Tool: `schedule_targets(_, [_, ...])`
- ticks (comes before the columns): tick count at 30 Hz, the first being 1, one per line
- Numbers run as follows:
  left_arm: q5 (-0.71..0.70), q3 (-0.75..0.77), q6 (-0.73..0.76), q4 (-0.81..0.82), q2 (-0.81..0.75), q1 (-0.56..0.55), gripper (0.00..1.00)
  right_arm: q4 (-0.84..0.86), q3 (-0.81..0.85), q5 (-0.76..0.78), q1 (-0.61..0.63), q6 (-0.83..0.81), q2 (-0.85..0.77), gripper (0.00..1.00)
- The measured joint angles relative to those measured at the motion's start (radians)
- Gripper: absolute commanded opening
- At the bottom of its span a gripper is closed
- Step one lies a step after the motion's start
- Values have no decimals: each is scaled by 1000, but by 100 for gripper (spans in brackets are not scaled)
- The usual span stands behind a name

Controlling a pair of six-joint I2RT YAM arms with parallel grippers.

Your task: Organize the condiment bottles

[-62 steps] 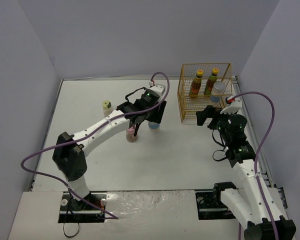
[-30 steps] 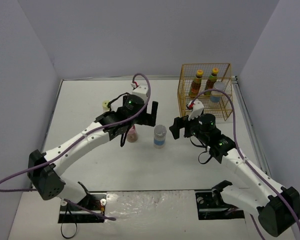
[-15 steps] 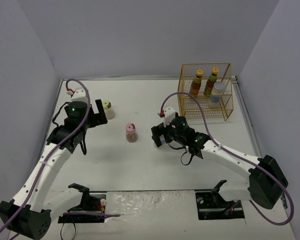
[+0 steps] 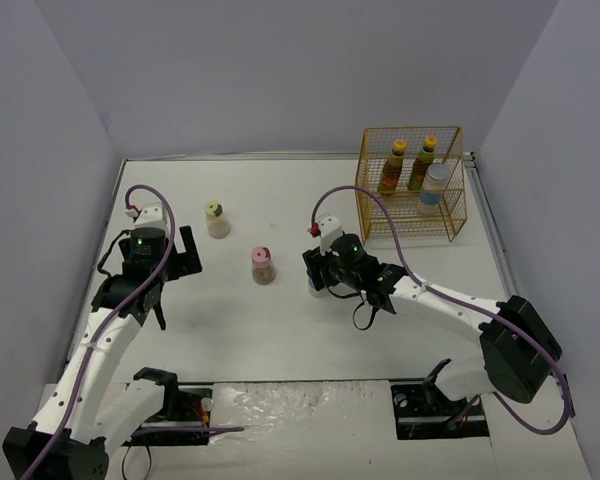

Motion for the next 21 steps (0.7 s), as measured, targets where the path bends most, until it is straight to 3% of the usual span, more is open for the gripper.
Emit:
schedule_targets(5, [1,0,3,4,-17,0,97,-66,75,17,0,-1,-3,3])
schedule_targets(11, [17,0,3,9,-19,0,97,-124,261,77,-28,-11,-37,0])
schedule_targets(21, [42,0,3,17,-19,2,97,-175,593,134,-343,-23,-18,0])
